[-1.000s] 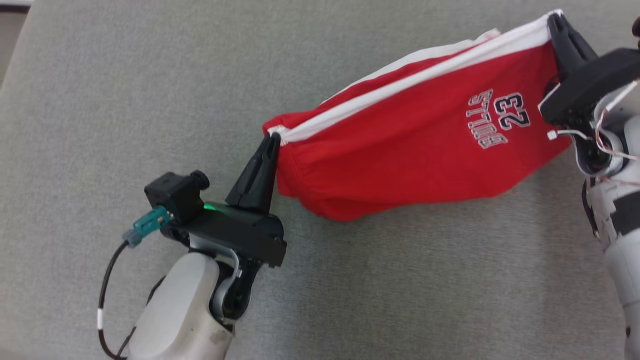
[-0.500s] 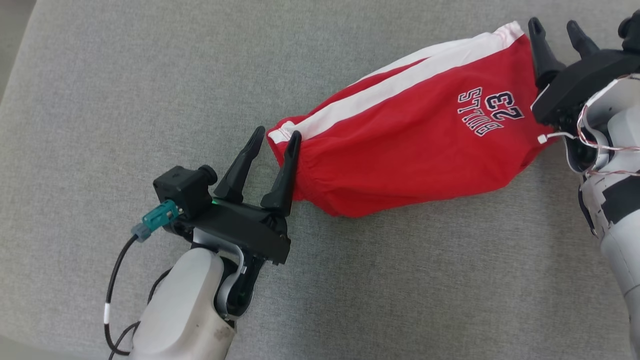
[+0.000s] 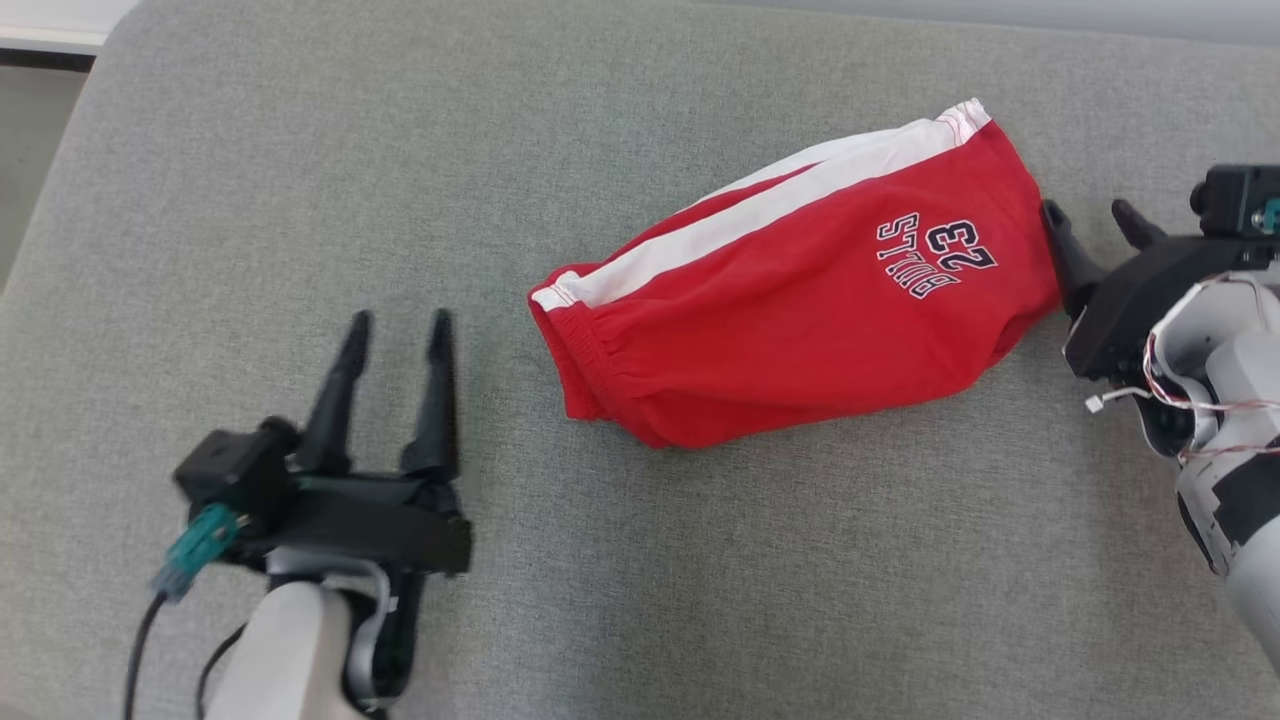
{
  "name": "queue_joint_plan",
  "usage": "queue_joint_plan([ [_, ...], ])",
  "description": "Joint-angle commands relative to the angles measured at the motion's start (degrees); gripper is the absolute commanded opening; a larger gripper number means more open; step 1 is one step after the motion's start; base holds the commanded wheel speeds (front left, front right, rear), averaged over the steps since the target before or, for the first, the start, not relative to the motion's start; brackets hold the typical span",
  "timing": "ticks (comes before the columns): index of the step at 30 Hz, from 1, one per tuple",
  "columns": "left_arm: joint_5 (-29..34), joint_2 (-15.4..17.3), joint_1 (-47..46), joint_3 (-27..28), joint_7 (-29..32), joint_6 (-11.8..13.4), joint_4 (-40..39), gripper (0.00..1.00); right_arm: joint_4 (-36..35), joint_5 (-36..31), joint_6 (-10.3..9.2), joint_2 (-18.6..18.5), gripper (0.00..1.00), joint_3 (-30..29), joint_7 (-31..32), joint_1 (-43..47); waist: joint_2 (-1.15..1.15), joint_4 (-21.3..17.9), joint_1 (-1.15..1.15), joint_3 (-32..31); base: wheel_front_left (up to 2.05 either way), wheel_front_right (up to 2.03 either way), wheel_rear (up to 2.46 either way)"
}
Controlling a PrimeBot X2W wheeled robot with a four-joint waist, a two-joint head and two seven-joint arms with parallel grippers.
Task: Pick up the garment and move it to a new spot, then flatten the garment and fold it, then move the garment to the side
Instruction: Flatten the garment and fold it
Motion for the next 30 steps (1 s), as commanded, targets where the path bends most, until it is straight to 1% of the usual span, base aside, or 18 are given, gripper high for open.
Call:
queue_joint_plan([
  [1, 1.8, 0.1, 1.5, 1.7, 0.0, 0.2, -1.1, 1.00, 0.2, 1.0, -0.16, -0.5, 1.00, 0.5, 0.2, 1.1, 0.00, 0.2, 0.01, 0.0, 0.00, 0.00, 0.00],
  [5, 3.8, 0.1, 4.1, 5.0, 0.0, 0.8, -3.4, 1.00, 1.1, 2.3, -0.17, -0.7, 1.00, 1.8, 0.9, 2.2, 0.00, 0.7, 0.01, 0.1, 0.00, 0.00, 0.00],
  [10, 4.8, 0.0, 6.1, 6.1, 0.0, 1.7, -4.7, 1.00, 3.4, 3.4, -0.17, -0.3, 1.00, 3.3, 2.8, 2.6, 0.00, 1.5, 0.01, 0.3, 0.00, 0.00, 0.00],
  [11, 4.8, 0.0, 6.4, 6.0, 0.0, 1.7, -4.9, 1.00, 3.8, 3.7, -0.17, -0.1, 0.58, 3.5, 3.1, 2.7, 0.00, 1.7, 0.01, 0.2, 0.00, 0.00, 0.00],
  [12, 4.8, 0.0, 6.6, 5.9, 0.0, 1.7, -5.1, 1.00, 3.9, 4.0, -0.16, 0.2, 0.22, 3.9, 3.5, 2.8, 0.00, 1.8, 0.01, 0.2, 0.00, 0.00, 0.00],
  [13, 5.0, 0.0, 6.9, 6.0, 0.0, 1.7, -5.0, 1.00, 4.0, 4.3, -0.16, 0.4, 0.00, 4.2, 3.9, 2.8, 0.00, 1.8, 0.01, 0.2, 0.00, 0.00, 0.00],
  [17, 5.4, 0.0, 7.5, 6.0, 0.0, 1.5, -4.5, 1.00, 4.1, 5.4, -0.17, 0.5, 0.00, 4.3, 3.2, 2.4, 0.00, 1.4, 0.01, -0.3, 0.00, 0.00, 0.00],
  [22, 6.7, 0.1, 8.9, 6.9, 0.0, 1.4, -4.3, 1.00, 3.5, 7.5, -0.17, 0.0, 0.00, 4.4, 1.4, 3.3, 0.00, -0.3, 0.01, -2.2, 0.00, 0.00, 0.00],
  [26, 7.5, 0.1, 10.2, 8.0, 0.0, 0.9, -4.2, 1.00, 1.3, 9.7, -0.17, -1.1, 0.00, 4.7, -0.1, 5.9, 0.00, -2.1, 0.01, -3.9, 0.00, 0.00, 0.00],
  [30, 8.3, 0.0, 11.5, 8.9, 0.0, 0.3, -4.3, 1.00, -1.8, 12.5, -0.17, -3.3, 0.00, 4.6, -1.6, 9.7, 0.00, -4.0, 0.01, -5.1, 0.00, 0.00, 0.00],
])
